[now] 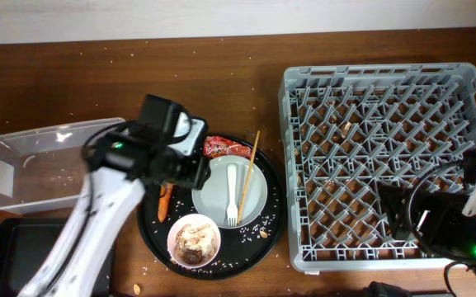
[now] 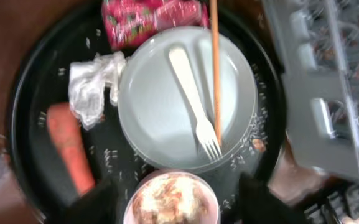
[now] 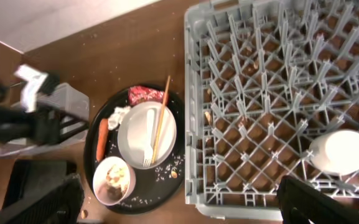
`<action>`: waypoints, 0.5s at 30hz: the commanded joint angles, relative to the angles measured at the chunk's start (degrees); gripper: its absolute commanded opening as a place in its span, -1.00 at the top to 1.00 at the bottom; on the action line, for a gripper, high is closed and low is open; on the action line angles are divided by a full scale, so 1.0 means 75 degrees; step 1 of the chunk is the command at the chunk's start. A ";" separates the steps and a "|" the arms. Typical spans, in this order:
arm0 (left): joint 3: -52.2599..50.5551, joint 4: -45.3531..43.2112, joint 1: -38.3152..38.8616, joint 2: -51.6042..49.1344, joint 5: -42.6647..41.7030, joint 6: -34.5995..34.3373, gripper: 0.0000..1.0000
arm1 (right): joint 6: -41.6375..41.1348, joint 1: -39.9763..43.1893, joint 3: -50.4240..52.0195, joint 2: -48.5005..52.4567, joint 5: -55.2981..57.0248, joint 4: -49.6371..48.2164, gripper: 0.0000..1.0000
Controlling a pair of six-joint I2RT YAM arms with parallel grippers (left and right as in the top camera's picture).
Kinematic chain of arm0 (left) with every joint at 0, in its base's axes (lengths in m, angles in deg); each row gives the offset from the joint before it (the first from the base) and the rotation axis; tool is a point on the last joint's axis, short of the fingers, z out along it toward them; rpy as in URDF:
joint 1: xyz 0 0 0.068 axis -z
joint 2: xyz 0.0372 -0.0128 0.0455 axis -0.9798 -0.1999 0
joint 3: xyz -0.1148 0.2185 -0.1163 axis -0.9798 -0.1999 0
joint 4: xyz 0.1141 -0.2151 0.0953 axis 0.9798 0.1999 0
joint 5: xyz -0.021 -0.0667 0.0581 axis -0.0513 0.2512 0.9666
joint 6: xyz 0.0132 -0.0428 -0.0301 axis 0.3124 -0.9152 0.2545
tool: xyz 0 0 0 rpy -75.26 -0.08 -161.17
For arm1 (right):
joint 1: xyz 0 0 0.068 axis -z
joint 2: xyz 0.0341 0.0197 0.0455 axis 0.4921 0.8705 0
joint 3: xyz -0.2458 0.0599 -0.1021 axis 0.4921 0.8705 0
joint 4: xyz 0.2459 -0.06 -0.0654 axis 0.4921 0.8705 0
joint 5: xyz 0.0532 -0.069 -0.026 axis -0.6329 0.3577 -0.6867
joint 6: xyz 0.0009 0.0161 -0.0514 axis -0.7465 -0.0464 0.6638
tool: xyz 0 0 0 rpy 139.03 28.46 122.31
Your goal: Sort waste into correct bins and load items into the dishwasher rack
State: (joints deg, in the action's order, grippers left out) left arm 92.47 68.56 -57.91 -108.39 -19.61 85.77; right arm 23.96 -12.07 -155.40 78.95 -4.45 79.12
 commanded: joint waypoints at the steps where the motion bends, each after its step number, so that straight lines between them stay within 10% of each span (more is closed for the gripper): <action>1: -0.0338 -0.0816 0.0772 -0.1291 0.0530 -0.0350 0.03 | -0.0067 -0.0079 0.0341 0.0076 0.0111 0.0044 -0.98; 6: -0.0023 -0.0589 0.0857 -0.1527 0.1448 -0.0796 0.11 | 0.0274 -0.0740 0.1690 0.0067 -0.0548 -0.0315 -0.68; 15: 0.0848 0.0358 -0.0306 0.0452 0.1326 -0.0595 0.11 | -0.2122 -0.5033 0.3538 0.0766 0.1306 -0.3893 -0.75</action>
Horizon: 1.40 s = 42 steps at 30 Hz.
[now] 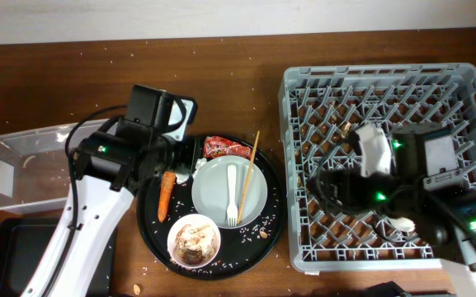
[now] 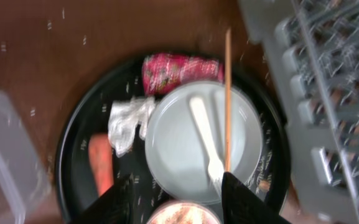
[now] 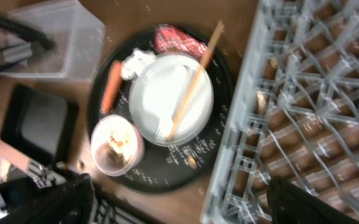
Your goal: Sort waste into correct bins and load items into the dishwasher rack
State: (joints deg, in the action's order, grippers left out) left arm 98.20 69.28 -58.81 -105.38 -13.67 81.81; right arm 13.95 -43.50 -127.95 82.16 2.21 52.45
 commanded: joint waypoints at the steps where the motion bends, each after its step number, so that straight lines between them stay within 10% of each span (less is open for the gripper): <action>1: 0.0204 0.0364 -0.0382 0.0195 0.0694 -0.0149 0.10 | -0.0906 -0.1370 -0.0119 0.0720 0.0522 -0.0560 -0.75; 7: 0.0449 0.1113 -0.2244 0.1405 0.0883 -0.0172 -0.98 | -0.3083 -0.3060 -0.0122 0.4969 0.2658 -0.2189 -0.75; 12: 0.0443 0.1349 -0.2352 0.1428 0.0880 -0.0172 -0.98 | -0.3115 -0.2824 -0.0119 0.6586 0.2410 -0.3197 0.06; 24: 0.0443 0.1349 -0.2352 0.1428 0.0880 -0.0172 -0.98 | -0.3316 -0.2833 -0.0119 0.7475 0.2261 -0.3756 0.56; 26: 0.0443 0.1349 -0.2352 0.1428 0.0880 -0.0172 -0.98 | -0.3314 -0.2833 -0.0117 0.7478 0.2317 -0.3730 0.92; 42: 0.0443 0.1349 -0.2352 0.1428 0.0880 -0.0172 -0.98 | 0.0119 -0.0729 -0.1582 0.5353 0.3378 -0.0740 0.92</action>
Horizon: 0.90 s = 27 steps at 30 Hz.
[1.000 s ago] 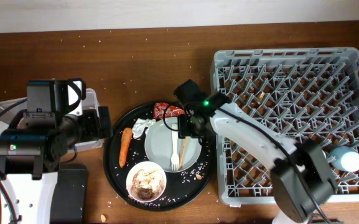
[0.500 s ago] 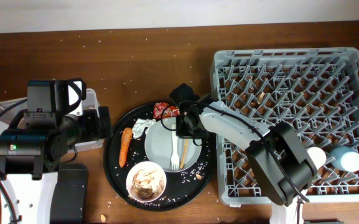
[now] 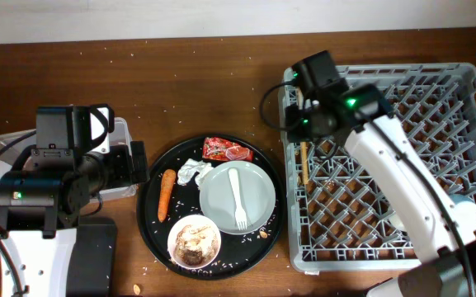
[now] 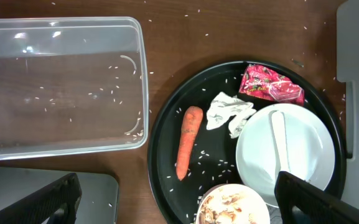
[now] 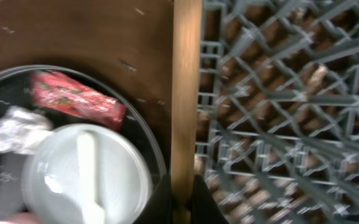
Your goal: Sort waste into correct bins and load items into the dishwasher rack
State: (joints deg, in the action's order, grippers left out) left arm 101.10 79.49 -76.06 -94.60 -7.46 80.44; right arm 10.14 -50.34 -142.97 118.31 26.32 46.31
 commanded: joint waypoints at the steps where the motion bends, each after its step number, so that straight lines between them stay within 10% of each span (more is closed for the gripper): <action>1: 0.0055 -0.0012 -0.0052 -0.0009 0.0052 0.0012 -0.99 | 0.0627 0.0224 0.0536 0.0734 0.0169 0.0079 0.92; 2: 0.0055 -0.0012 -0.0052 -0.0012 0.0052 0.0012 -0.98 | 0.0624 0.0286 0.0624 0.0959 0.0146 0.0058 0.85; 3: 0.0055 -0.0012 -0.0052 -0.0009 0.0052 0.0012 -0.98 | 0.0627 0.0286 0.0627 0.1084 -0.0017 0.0041 0.09; 4: 0.0055 -0.0012 -0.0052 -0.0009 0.0052 0.0012 -0.98 | 0.0624 0.0224 0.0568 0.1011 -0.0254 0.0023 -0.16; 6: 0.0055 -0.0012 -0.0052 -0.0012 0.0052 0.0012 -0.98 | 0.0621 0.0006 0.0306 0.0577 -0.0641 0.0026 -0.24; 13: 0.0055 -0.0012 -0.0052 -0.0009 0.0052 0.0012 -0.98 | -0.1236 -0.2964 0.0962 0.0883 -0.0525 -0.0516 -0.20; 19: 0.0055 -0.0012 -0.0052 -0.0009 0.0052 0.0012 -0.98 | -0.1784 -0.2943 0.1244 0.3045 -0.0571 -0.1300 0.04; 24: 0.0055 -0.0012 -0.0052 -0.0009 0.0052 0.0012 -0.99 | -0.1722 -0.2771 0.1233 0.3287 -0.1169 -0.1361 0.85; 27: 0.0055 -0.0012 -0.0052 -0.0012 0.0052 0.0012 -0.98 | -0.1580 -0.2760 0.1017 0.2771 -0.1160 -0.1236 0.92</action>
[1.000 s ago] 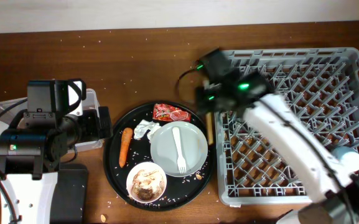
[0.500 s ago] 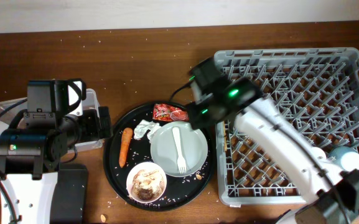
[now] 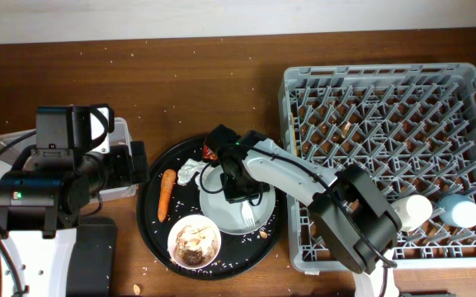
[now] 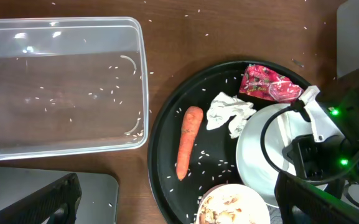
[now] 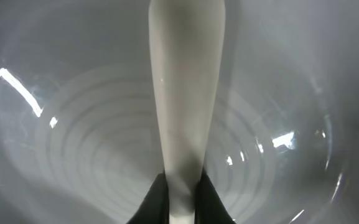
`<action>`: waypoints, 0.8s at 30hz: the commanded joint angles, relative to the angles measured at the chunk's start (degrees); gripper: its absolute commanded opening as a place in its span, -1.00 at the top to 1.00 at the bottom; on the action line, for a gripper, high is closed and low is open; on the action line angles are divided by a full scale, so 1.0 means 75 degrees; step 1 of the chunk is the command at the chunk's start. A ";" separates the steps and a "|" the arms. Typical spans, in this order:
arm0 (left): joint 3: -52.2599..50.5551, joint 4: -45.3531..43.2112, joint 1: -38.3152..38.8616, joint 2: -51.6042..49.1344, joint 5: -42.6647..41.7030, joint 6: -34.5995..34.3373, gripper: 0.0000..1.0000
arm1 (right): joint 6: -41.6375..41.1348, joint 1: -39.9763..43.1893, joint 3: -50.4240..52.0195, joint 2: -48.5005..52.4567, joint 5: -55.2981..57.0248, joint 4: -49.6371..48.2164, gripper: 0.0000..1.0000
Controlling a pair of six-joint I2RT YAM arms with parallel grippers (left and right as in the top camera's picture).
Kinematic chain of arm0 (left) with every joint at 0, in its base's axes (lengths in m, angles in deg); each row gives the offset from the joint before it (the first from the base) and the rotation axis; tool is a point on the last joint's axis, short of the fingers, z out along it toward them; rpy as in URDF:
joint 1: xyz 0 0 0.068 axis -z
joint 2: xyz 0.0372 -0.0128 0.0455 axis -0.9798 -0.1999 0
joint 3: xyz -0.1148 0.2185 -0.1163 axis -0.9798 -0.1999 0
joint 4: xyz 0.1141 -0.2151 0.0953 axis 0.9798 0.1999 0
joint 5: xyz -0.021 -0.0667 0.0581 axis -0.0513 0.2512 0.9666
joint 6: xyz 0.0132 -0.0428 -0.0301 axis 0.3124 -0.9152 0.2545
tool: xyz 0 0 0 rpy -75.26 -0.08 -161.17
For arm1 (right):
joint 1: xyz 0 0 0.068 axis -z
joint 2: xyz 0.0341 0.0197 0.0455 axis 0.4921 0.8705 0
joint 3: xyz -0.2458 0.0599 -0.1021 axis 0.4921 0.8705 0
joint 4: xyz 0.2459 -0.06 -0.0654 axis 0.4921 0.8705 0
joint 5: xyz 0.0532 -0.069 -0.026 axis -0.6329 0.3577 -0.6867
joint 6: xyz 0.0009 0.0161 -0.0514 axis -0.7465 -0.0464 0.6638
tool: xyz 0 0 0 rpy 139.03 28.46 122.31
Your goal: Sort waste into correct bins and load items into the dishwasher rack
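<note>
A white plastic fork (image 5: 185,93) lies on the white plate (image 3: 262,196) in the black round tray (image 3: 151,223). My right gripper (image 5: 179,182) is down on the plate, shut on the fork's handle; the tines (image 3: 247,217) stick out toward the front. On the tray also lie a carrot (image 4: 187,146), a crumpled tissue (image 4: 229,112), a red wrapper (image 4: 269,84) and a bowl of leftovers (image 3: 194,241). My left gripper (image 4: 179,204) hangs wide open and holds nothing, high over the tray's left edge.
A clear plastic bin (image 4: 61,87) stands left of the tray, with a dark bin (image 4: 48,199) in front of it. The grey dishwasher rack (image 3: 386,107) fills the right side and holds two cups (image 3: 411,210) at its front right corner. Rice grains litter the table.
My right gripper held a chopstick at the rack's left edge. It is now down on the plate, shut on the fork handle, without the chopstick. The left arm has not moved.
The left gripper first hung over the tray, where a chopstick lay across the plate; the right arm was at the rack's front right. The left arm then stood back over the clear bin. The right gripper held the chopstick at the rack, and now grips the fork.
</note>
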State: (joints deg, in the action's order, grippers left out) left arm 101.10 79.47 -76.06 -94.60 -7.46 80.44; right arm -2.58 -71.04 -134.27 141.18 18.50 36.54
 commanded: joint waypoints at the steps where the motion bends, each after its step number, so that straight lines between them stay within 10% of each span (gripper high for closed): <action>1: 0.0055 -0.0009 -0.0052 -0.0012 0.0052 0.0012 -0.98 | 0.0117 0.0003 -0.0239 -0.0455 -0.0114 0.0102 0.92; 9: 0.0055 -0.0009 -0.0052 -0.0009 0.0052 0.0012 -0.98 | 0.0819 0.2017 -0.0985 -0.3328 0.0460 0.1320 0.92; 15: 0.0055 -0.0009 -0.0052 -0.0009 0.0052 0.0012 -0.98 | 0.1938 0.3144 -0.0143 -0.2626 0.0670 0.1614 0.92; 18: 0.0055 -0.0009 -0.0052 -0.0009 0.0052 0.0012 -0.98 | 0.1880 0.3144 -0.0286 -0.2532 0.0597 0.1684 -0.07; 24: 0.0055 -0.0009 -0.0052 -0.0009 0.0052 0.0012 -0.98 | 0.1577 0.1623 -0.0527 -0.3701 0.0026 0.1568 -0.25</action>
State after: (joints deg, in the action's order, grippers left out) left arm 101.10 79.49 -76.06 -94.60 -7.46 80.44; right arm 11.13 -53.77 -136.83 115.82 20.09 48.78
